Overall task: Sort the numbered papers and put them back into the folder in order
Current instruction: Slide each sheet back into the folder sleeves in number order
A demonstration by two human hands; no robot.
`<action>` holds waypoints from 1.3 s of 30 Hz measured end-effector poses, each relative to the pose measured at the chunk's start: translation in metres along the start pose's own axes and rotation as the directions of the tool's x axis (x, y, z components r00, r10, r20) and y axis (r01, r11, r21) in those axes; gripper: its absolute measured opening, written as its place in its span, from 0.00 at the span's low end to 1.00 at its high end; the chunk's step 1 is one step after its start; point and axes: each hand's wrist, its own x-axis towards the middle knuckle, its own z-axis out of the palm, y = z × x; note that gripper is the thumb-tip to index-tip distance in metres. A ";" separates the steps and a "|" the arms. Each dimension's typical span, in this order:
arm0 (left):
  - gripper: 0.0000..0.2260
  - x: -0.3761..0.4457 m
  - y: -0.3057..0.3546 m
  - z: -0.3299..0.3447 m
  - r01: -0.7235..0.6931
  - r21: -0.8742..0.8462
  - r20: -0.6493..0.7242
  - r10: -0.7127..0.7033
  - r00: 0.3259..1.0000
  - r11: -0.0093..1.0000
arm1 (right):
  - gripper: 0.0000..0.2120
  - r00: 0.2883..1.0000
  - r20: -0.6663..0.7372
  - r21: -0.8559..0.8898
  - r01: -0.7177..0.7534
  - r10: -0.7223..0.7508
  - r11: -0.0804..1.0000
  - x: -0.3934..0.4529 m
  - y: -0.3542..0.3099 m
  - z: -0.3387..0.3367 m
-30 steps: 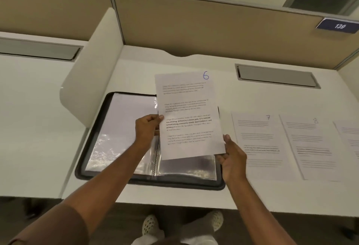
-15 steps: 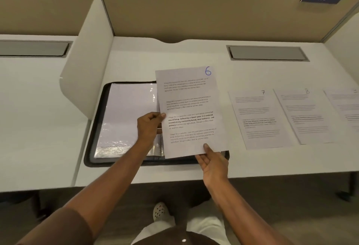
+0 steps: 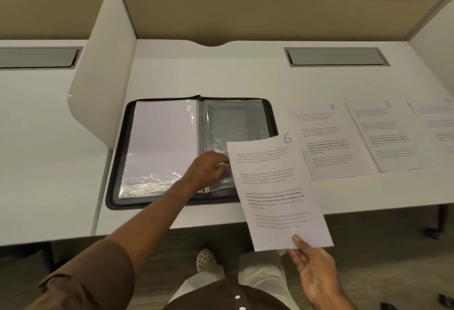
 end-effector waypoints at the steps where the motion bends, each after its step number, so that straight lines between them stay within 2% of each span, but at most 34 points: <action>1: 0.11 0.003 0.001 -0.002 -0.069 0.040 0.028 0.067 0.997 0.997 | 0.12 1.000 0.013 -0.011 -0.012 0.012 1.000 -0.002 -0.002 -0.006; 4: 0.09 0.010 0.004 -0.002 -0.295 0.096 0.105 0.285 0.953 0.951 | 0.11 0.992 0.065 -0.076 -0.100 0.105 0.992 -0.009 -0.011 -0.019; 6: 0.08 0.015 0.001 0.001 -0.321 0.184 0.128 0.301 0.945 0.929 | 0.14 0.973 0.088 -0.162 -0.198 0.214 0.967 -0.011 -0.016 -0.028; 9: 0.13 0.019 -0.012 0.015 -0.360 0.291 0.151 0.329 0.932 0.887 | 0.28 0.920 0.106 -0.255 -0.341 0.377 0.905 -0.012 -0.027 -0.045; 12: 0.06 0.018 -0.018 0.018 -0.301 0.231 0.163 0.269 0.949 0.925 | 0.50 0.857 0.127 -0.312 -0.444 0.500 0.840 -0.011 -0.044 -0.061; 13: 0.07 0.017 -0.016 0.017 -0.260 0.211 0.163 0.228 0.960 0.943 | 0.53 0.843 0.141 -0.325 -0.456 0.519 0.829 -0.012 -0.048 -0.064; 17: 0.04 0.018 -0.016 0.013 -0.217 0.161 0.213 0.181 0.960 0.963 | 0.54 0.818 0.164 -0.330 -0.481 0.551 0.813 -0.008 -0.061 -0.076; 22: 0.03 0.018 -0.016 0.010 -0.174 0.100 0.212 0.150 0.966 0.980 | 0.48 0.805 0.176 -0.356 -0.485 0.567 0.799 -0.009 -0.067 -0.078; 26: 0.04 0.016 -0.013 0.010 -0.161 0.079 0.201 0.142 0.969 0.984 | 0.55 0.837 0.126 -0.378 -0.456 0.533 0.806 -0.011 -0.060 -0.071; 28: 0.05 0.013 -0.011 0.010 -0.172 0.088 0.193 0.152 0.969 0.981 | 0.50 0.861 0.124 -0.409 -0.408 0.492 0.816 -0.015 -0.059 -0.068; 31: 0.06 0.006 -0.008 0.011 -0.212 0.144 0.164 0.188 0.968 0.967 | 0.30 0.894 0.125 -0.457 -0.333 0.430 0.825 -0.026 -0.058 -0.061; 36: 0.06 -0.003 -0.001 0.009 -0.243 0.208 0.094 0.228 0.969 0.947 | 0.18 0.960 0.033 -0.440 -0.237 0.279 0.866 -0.033 -0.049 -0.055; 39: 0.06 -0.004 0.000 0.007 -0.235 0.235 0.073 0.224 0.972 0.943 | 0.09 0.979 0.001 -0.371 -0.188 0.204 0.909 -0.037 -0.039 -0.051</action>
